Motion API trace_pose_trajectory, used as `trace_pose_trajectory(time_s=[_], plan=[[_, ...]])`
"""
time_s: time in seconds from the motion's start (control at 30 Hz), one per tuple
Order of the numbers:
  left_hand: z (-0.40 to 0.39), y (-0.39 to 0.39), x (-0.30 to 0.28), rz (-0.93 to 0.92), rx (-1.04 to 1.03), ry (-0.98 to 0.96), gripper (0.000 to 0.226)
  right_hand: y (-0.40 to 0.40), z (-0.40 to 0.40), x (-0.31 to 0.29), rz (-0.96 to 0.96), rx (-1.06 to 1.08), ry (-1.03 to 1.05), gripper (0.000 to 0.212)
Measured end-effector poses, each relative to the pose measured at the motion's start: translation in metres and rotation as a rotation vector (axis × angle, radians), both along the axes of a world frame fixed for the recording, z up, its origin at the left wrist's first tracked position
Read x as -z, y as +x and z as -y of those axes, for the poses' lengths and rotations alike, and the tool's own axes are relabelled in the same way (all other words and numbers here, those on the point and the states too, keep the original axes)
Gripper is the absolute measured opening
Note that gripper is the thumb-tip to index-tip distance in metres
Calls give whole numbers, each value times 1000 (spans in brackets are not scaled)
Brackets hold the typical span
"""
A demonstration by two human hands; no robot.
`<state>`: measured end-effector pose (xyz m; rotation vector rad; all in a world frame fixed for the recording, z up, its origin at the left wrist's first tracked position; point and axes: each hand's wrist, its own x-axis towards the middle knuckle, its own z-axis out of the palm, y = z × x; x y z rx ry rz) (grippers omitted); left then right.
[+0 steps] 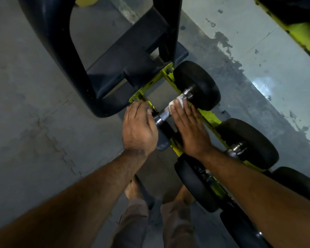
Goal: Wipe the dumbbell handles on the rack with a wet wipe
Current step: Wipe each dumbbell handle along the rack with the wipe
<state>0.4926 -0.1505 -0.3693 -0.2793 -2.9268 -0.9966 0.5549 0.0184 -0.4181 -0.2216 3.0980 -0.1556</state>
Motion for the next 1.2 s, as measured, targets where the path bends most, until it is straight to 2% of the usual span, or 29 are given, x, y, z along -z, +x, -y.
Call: trace_pose_trajectory(time_s=[0.07, 0.17, 0.27, 0.37, 0.43, 0.5, 0.57, 0.63, 0.67, 0.77, 0.87, 0.93, 1.07, 1.13, 1.2], plan=[[-1, 1, 0, -2, 9, 8, 27, -4, -4, 0, -14, 89, 49, 83], [-1, 0, 1, 18, 7, -4, 34, -10, 17, -2, -14, 256, 0, 81], [1, 0, 2, 22, 9, -8, 36, -9, 9, -4, -13, 159, 15, 81], [1, 0, 0, 30, 23, -1, 38, -10, 7, -4, -36, 226, 17, 74], [1, -1, 1, 37, 17, -1, 40, -13, 16, -3, -60, 187, -10, 71], [2, 0, 2, 40, 23, 8, 41, -13, 2, -3, -61, 48, 25, 76], [2, 0, 3, 35, 27, 17, 41, -14, -12, -6, -46, 50, 56, 83], [2, -1, 3, 29, 27, 14, 41, -13, 2, -7, -38, 166, 2, 77], [2, -1, 3, 27, 27, 8, 40, -13, 13, -5, -47, 164, -29, 71], [2, 0, 3, 12, 33, 2, 37, -17, 3, -3, -79, -30, -122, 67], [3, 0, 5, -3, 36, 11, 34, -24, -19, -3, -114, 69, -227, 72], [2, -1, 6, 18, 27, -8, 35, -27, -1, -2, -158, 126, -276, 61], [0, -1, -2, 91, 17, -61, 46, -44, 2, -11, -276, 51, -392, 36], [-2, -1, -4, 132, -2, -81, 53, -48, -4, -21, -324, 128, -499, 33], [-1, -1, -5, 157, -22, -96, 58, -40, 7, -36, -230, 289, -655, 35]])
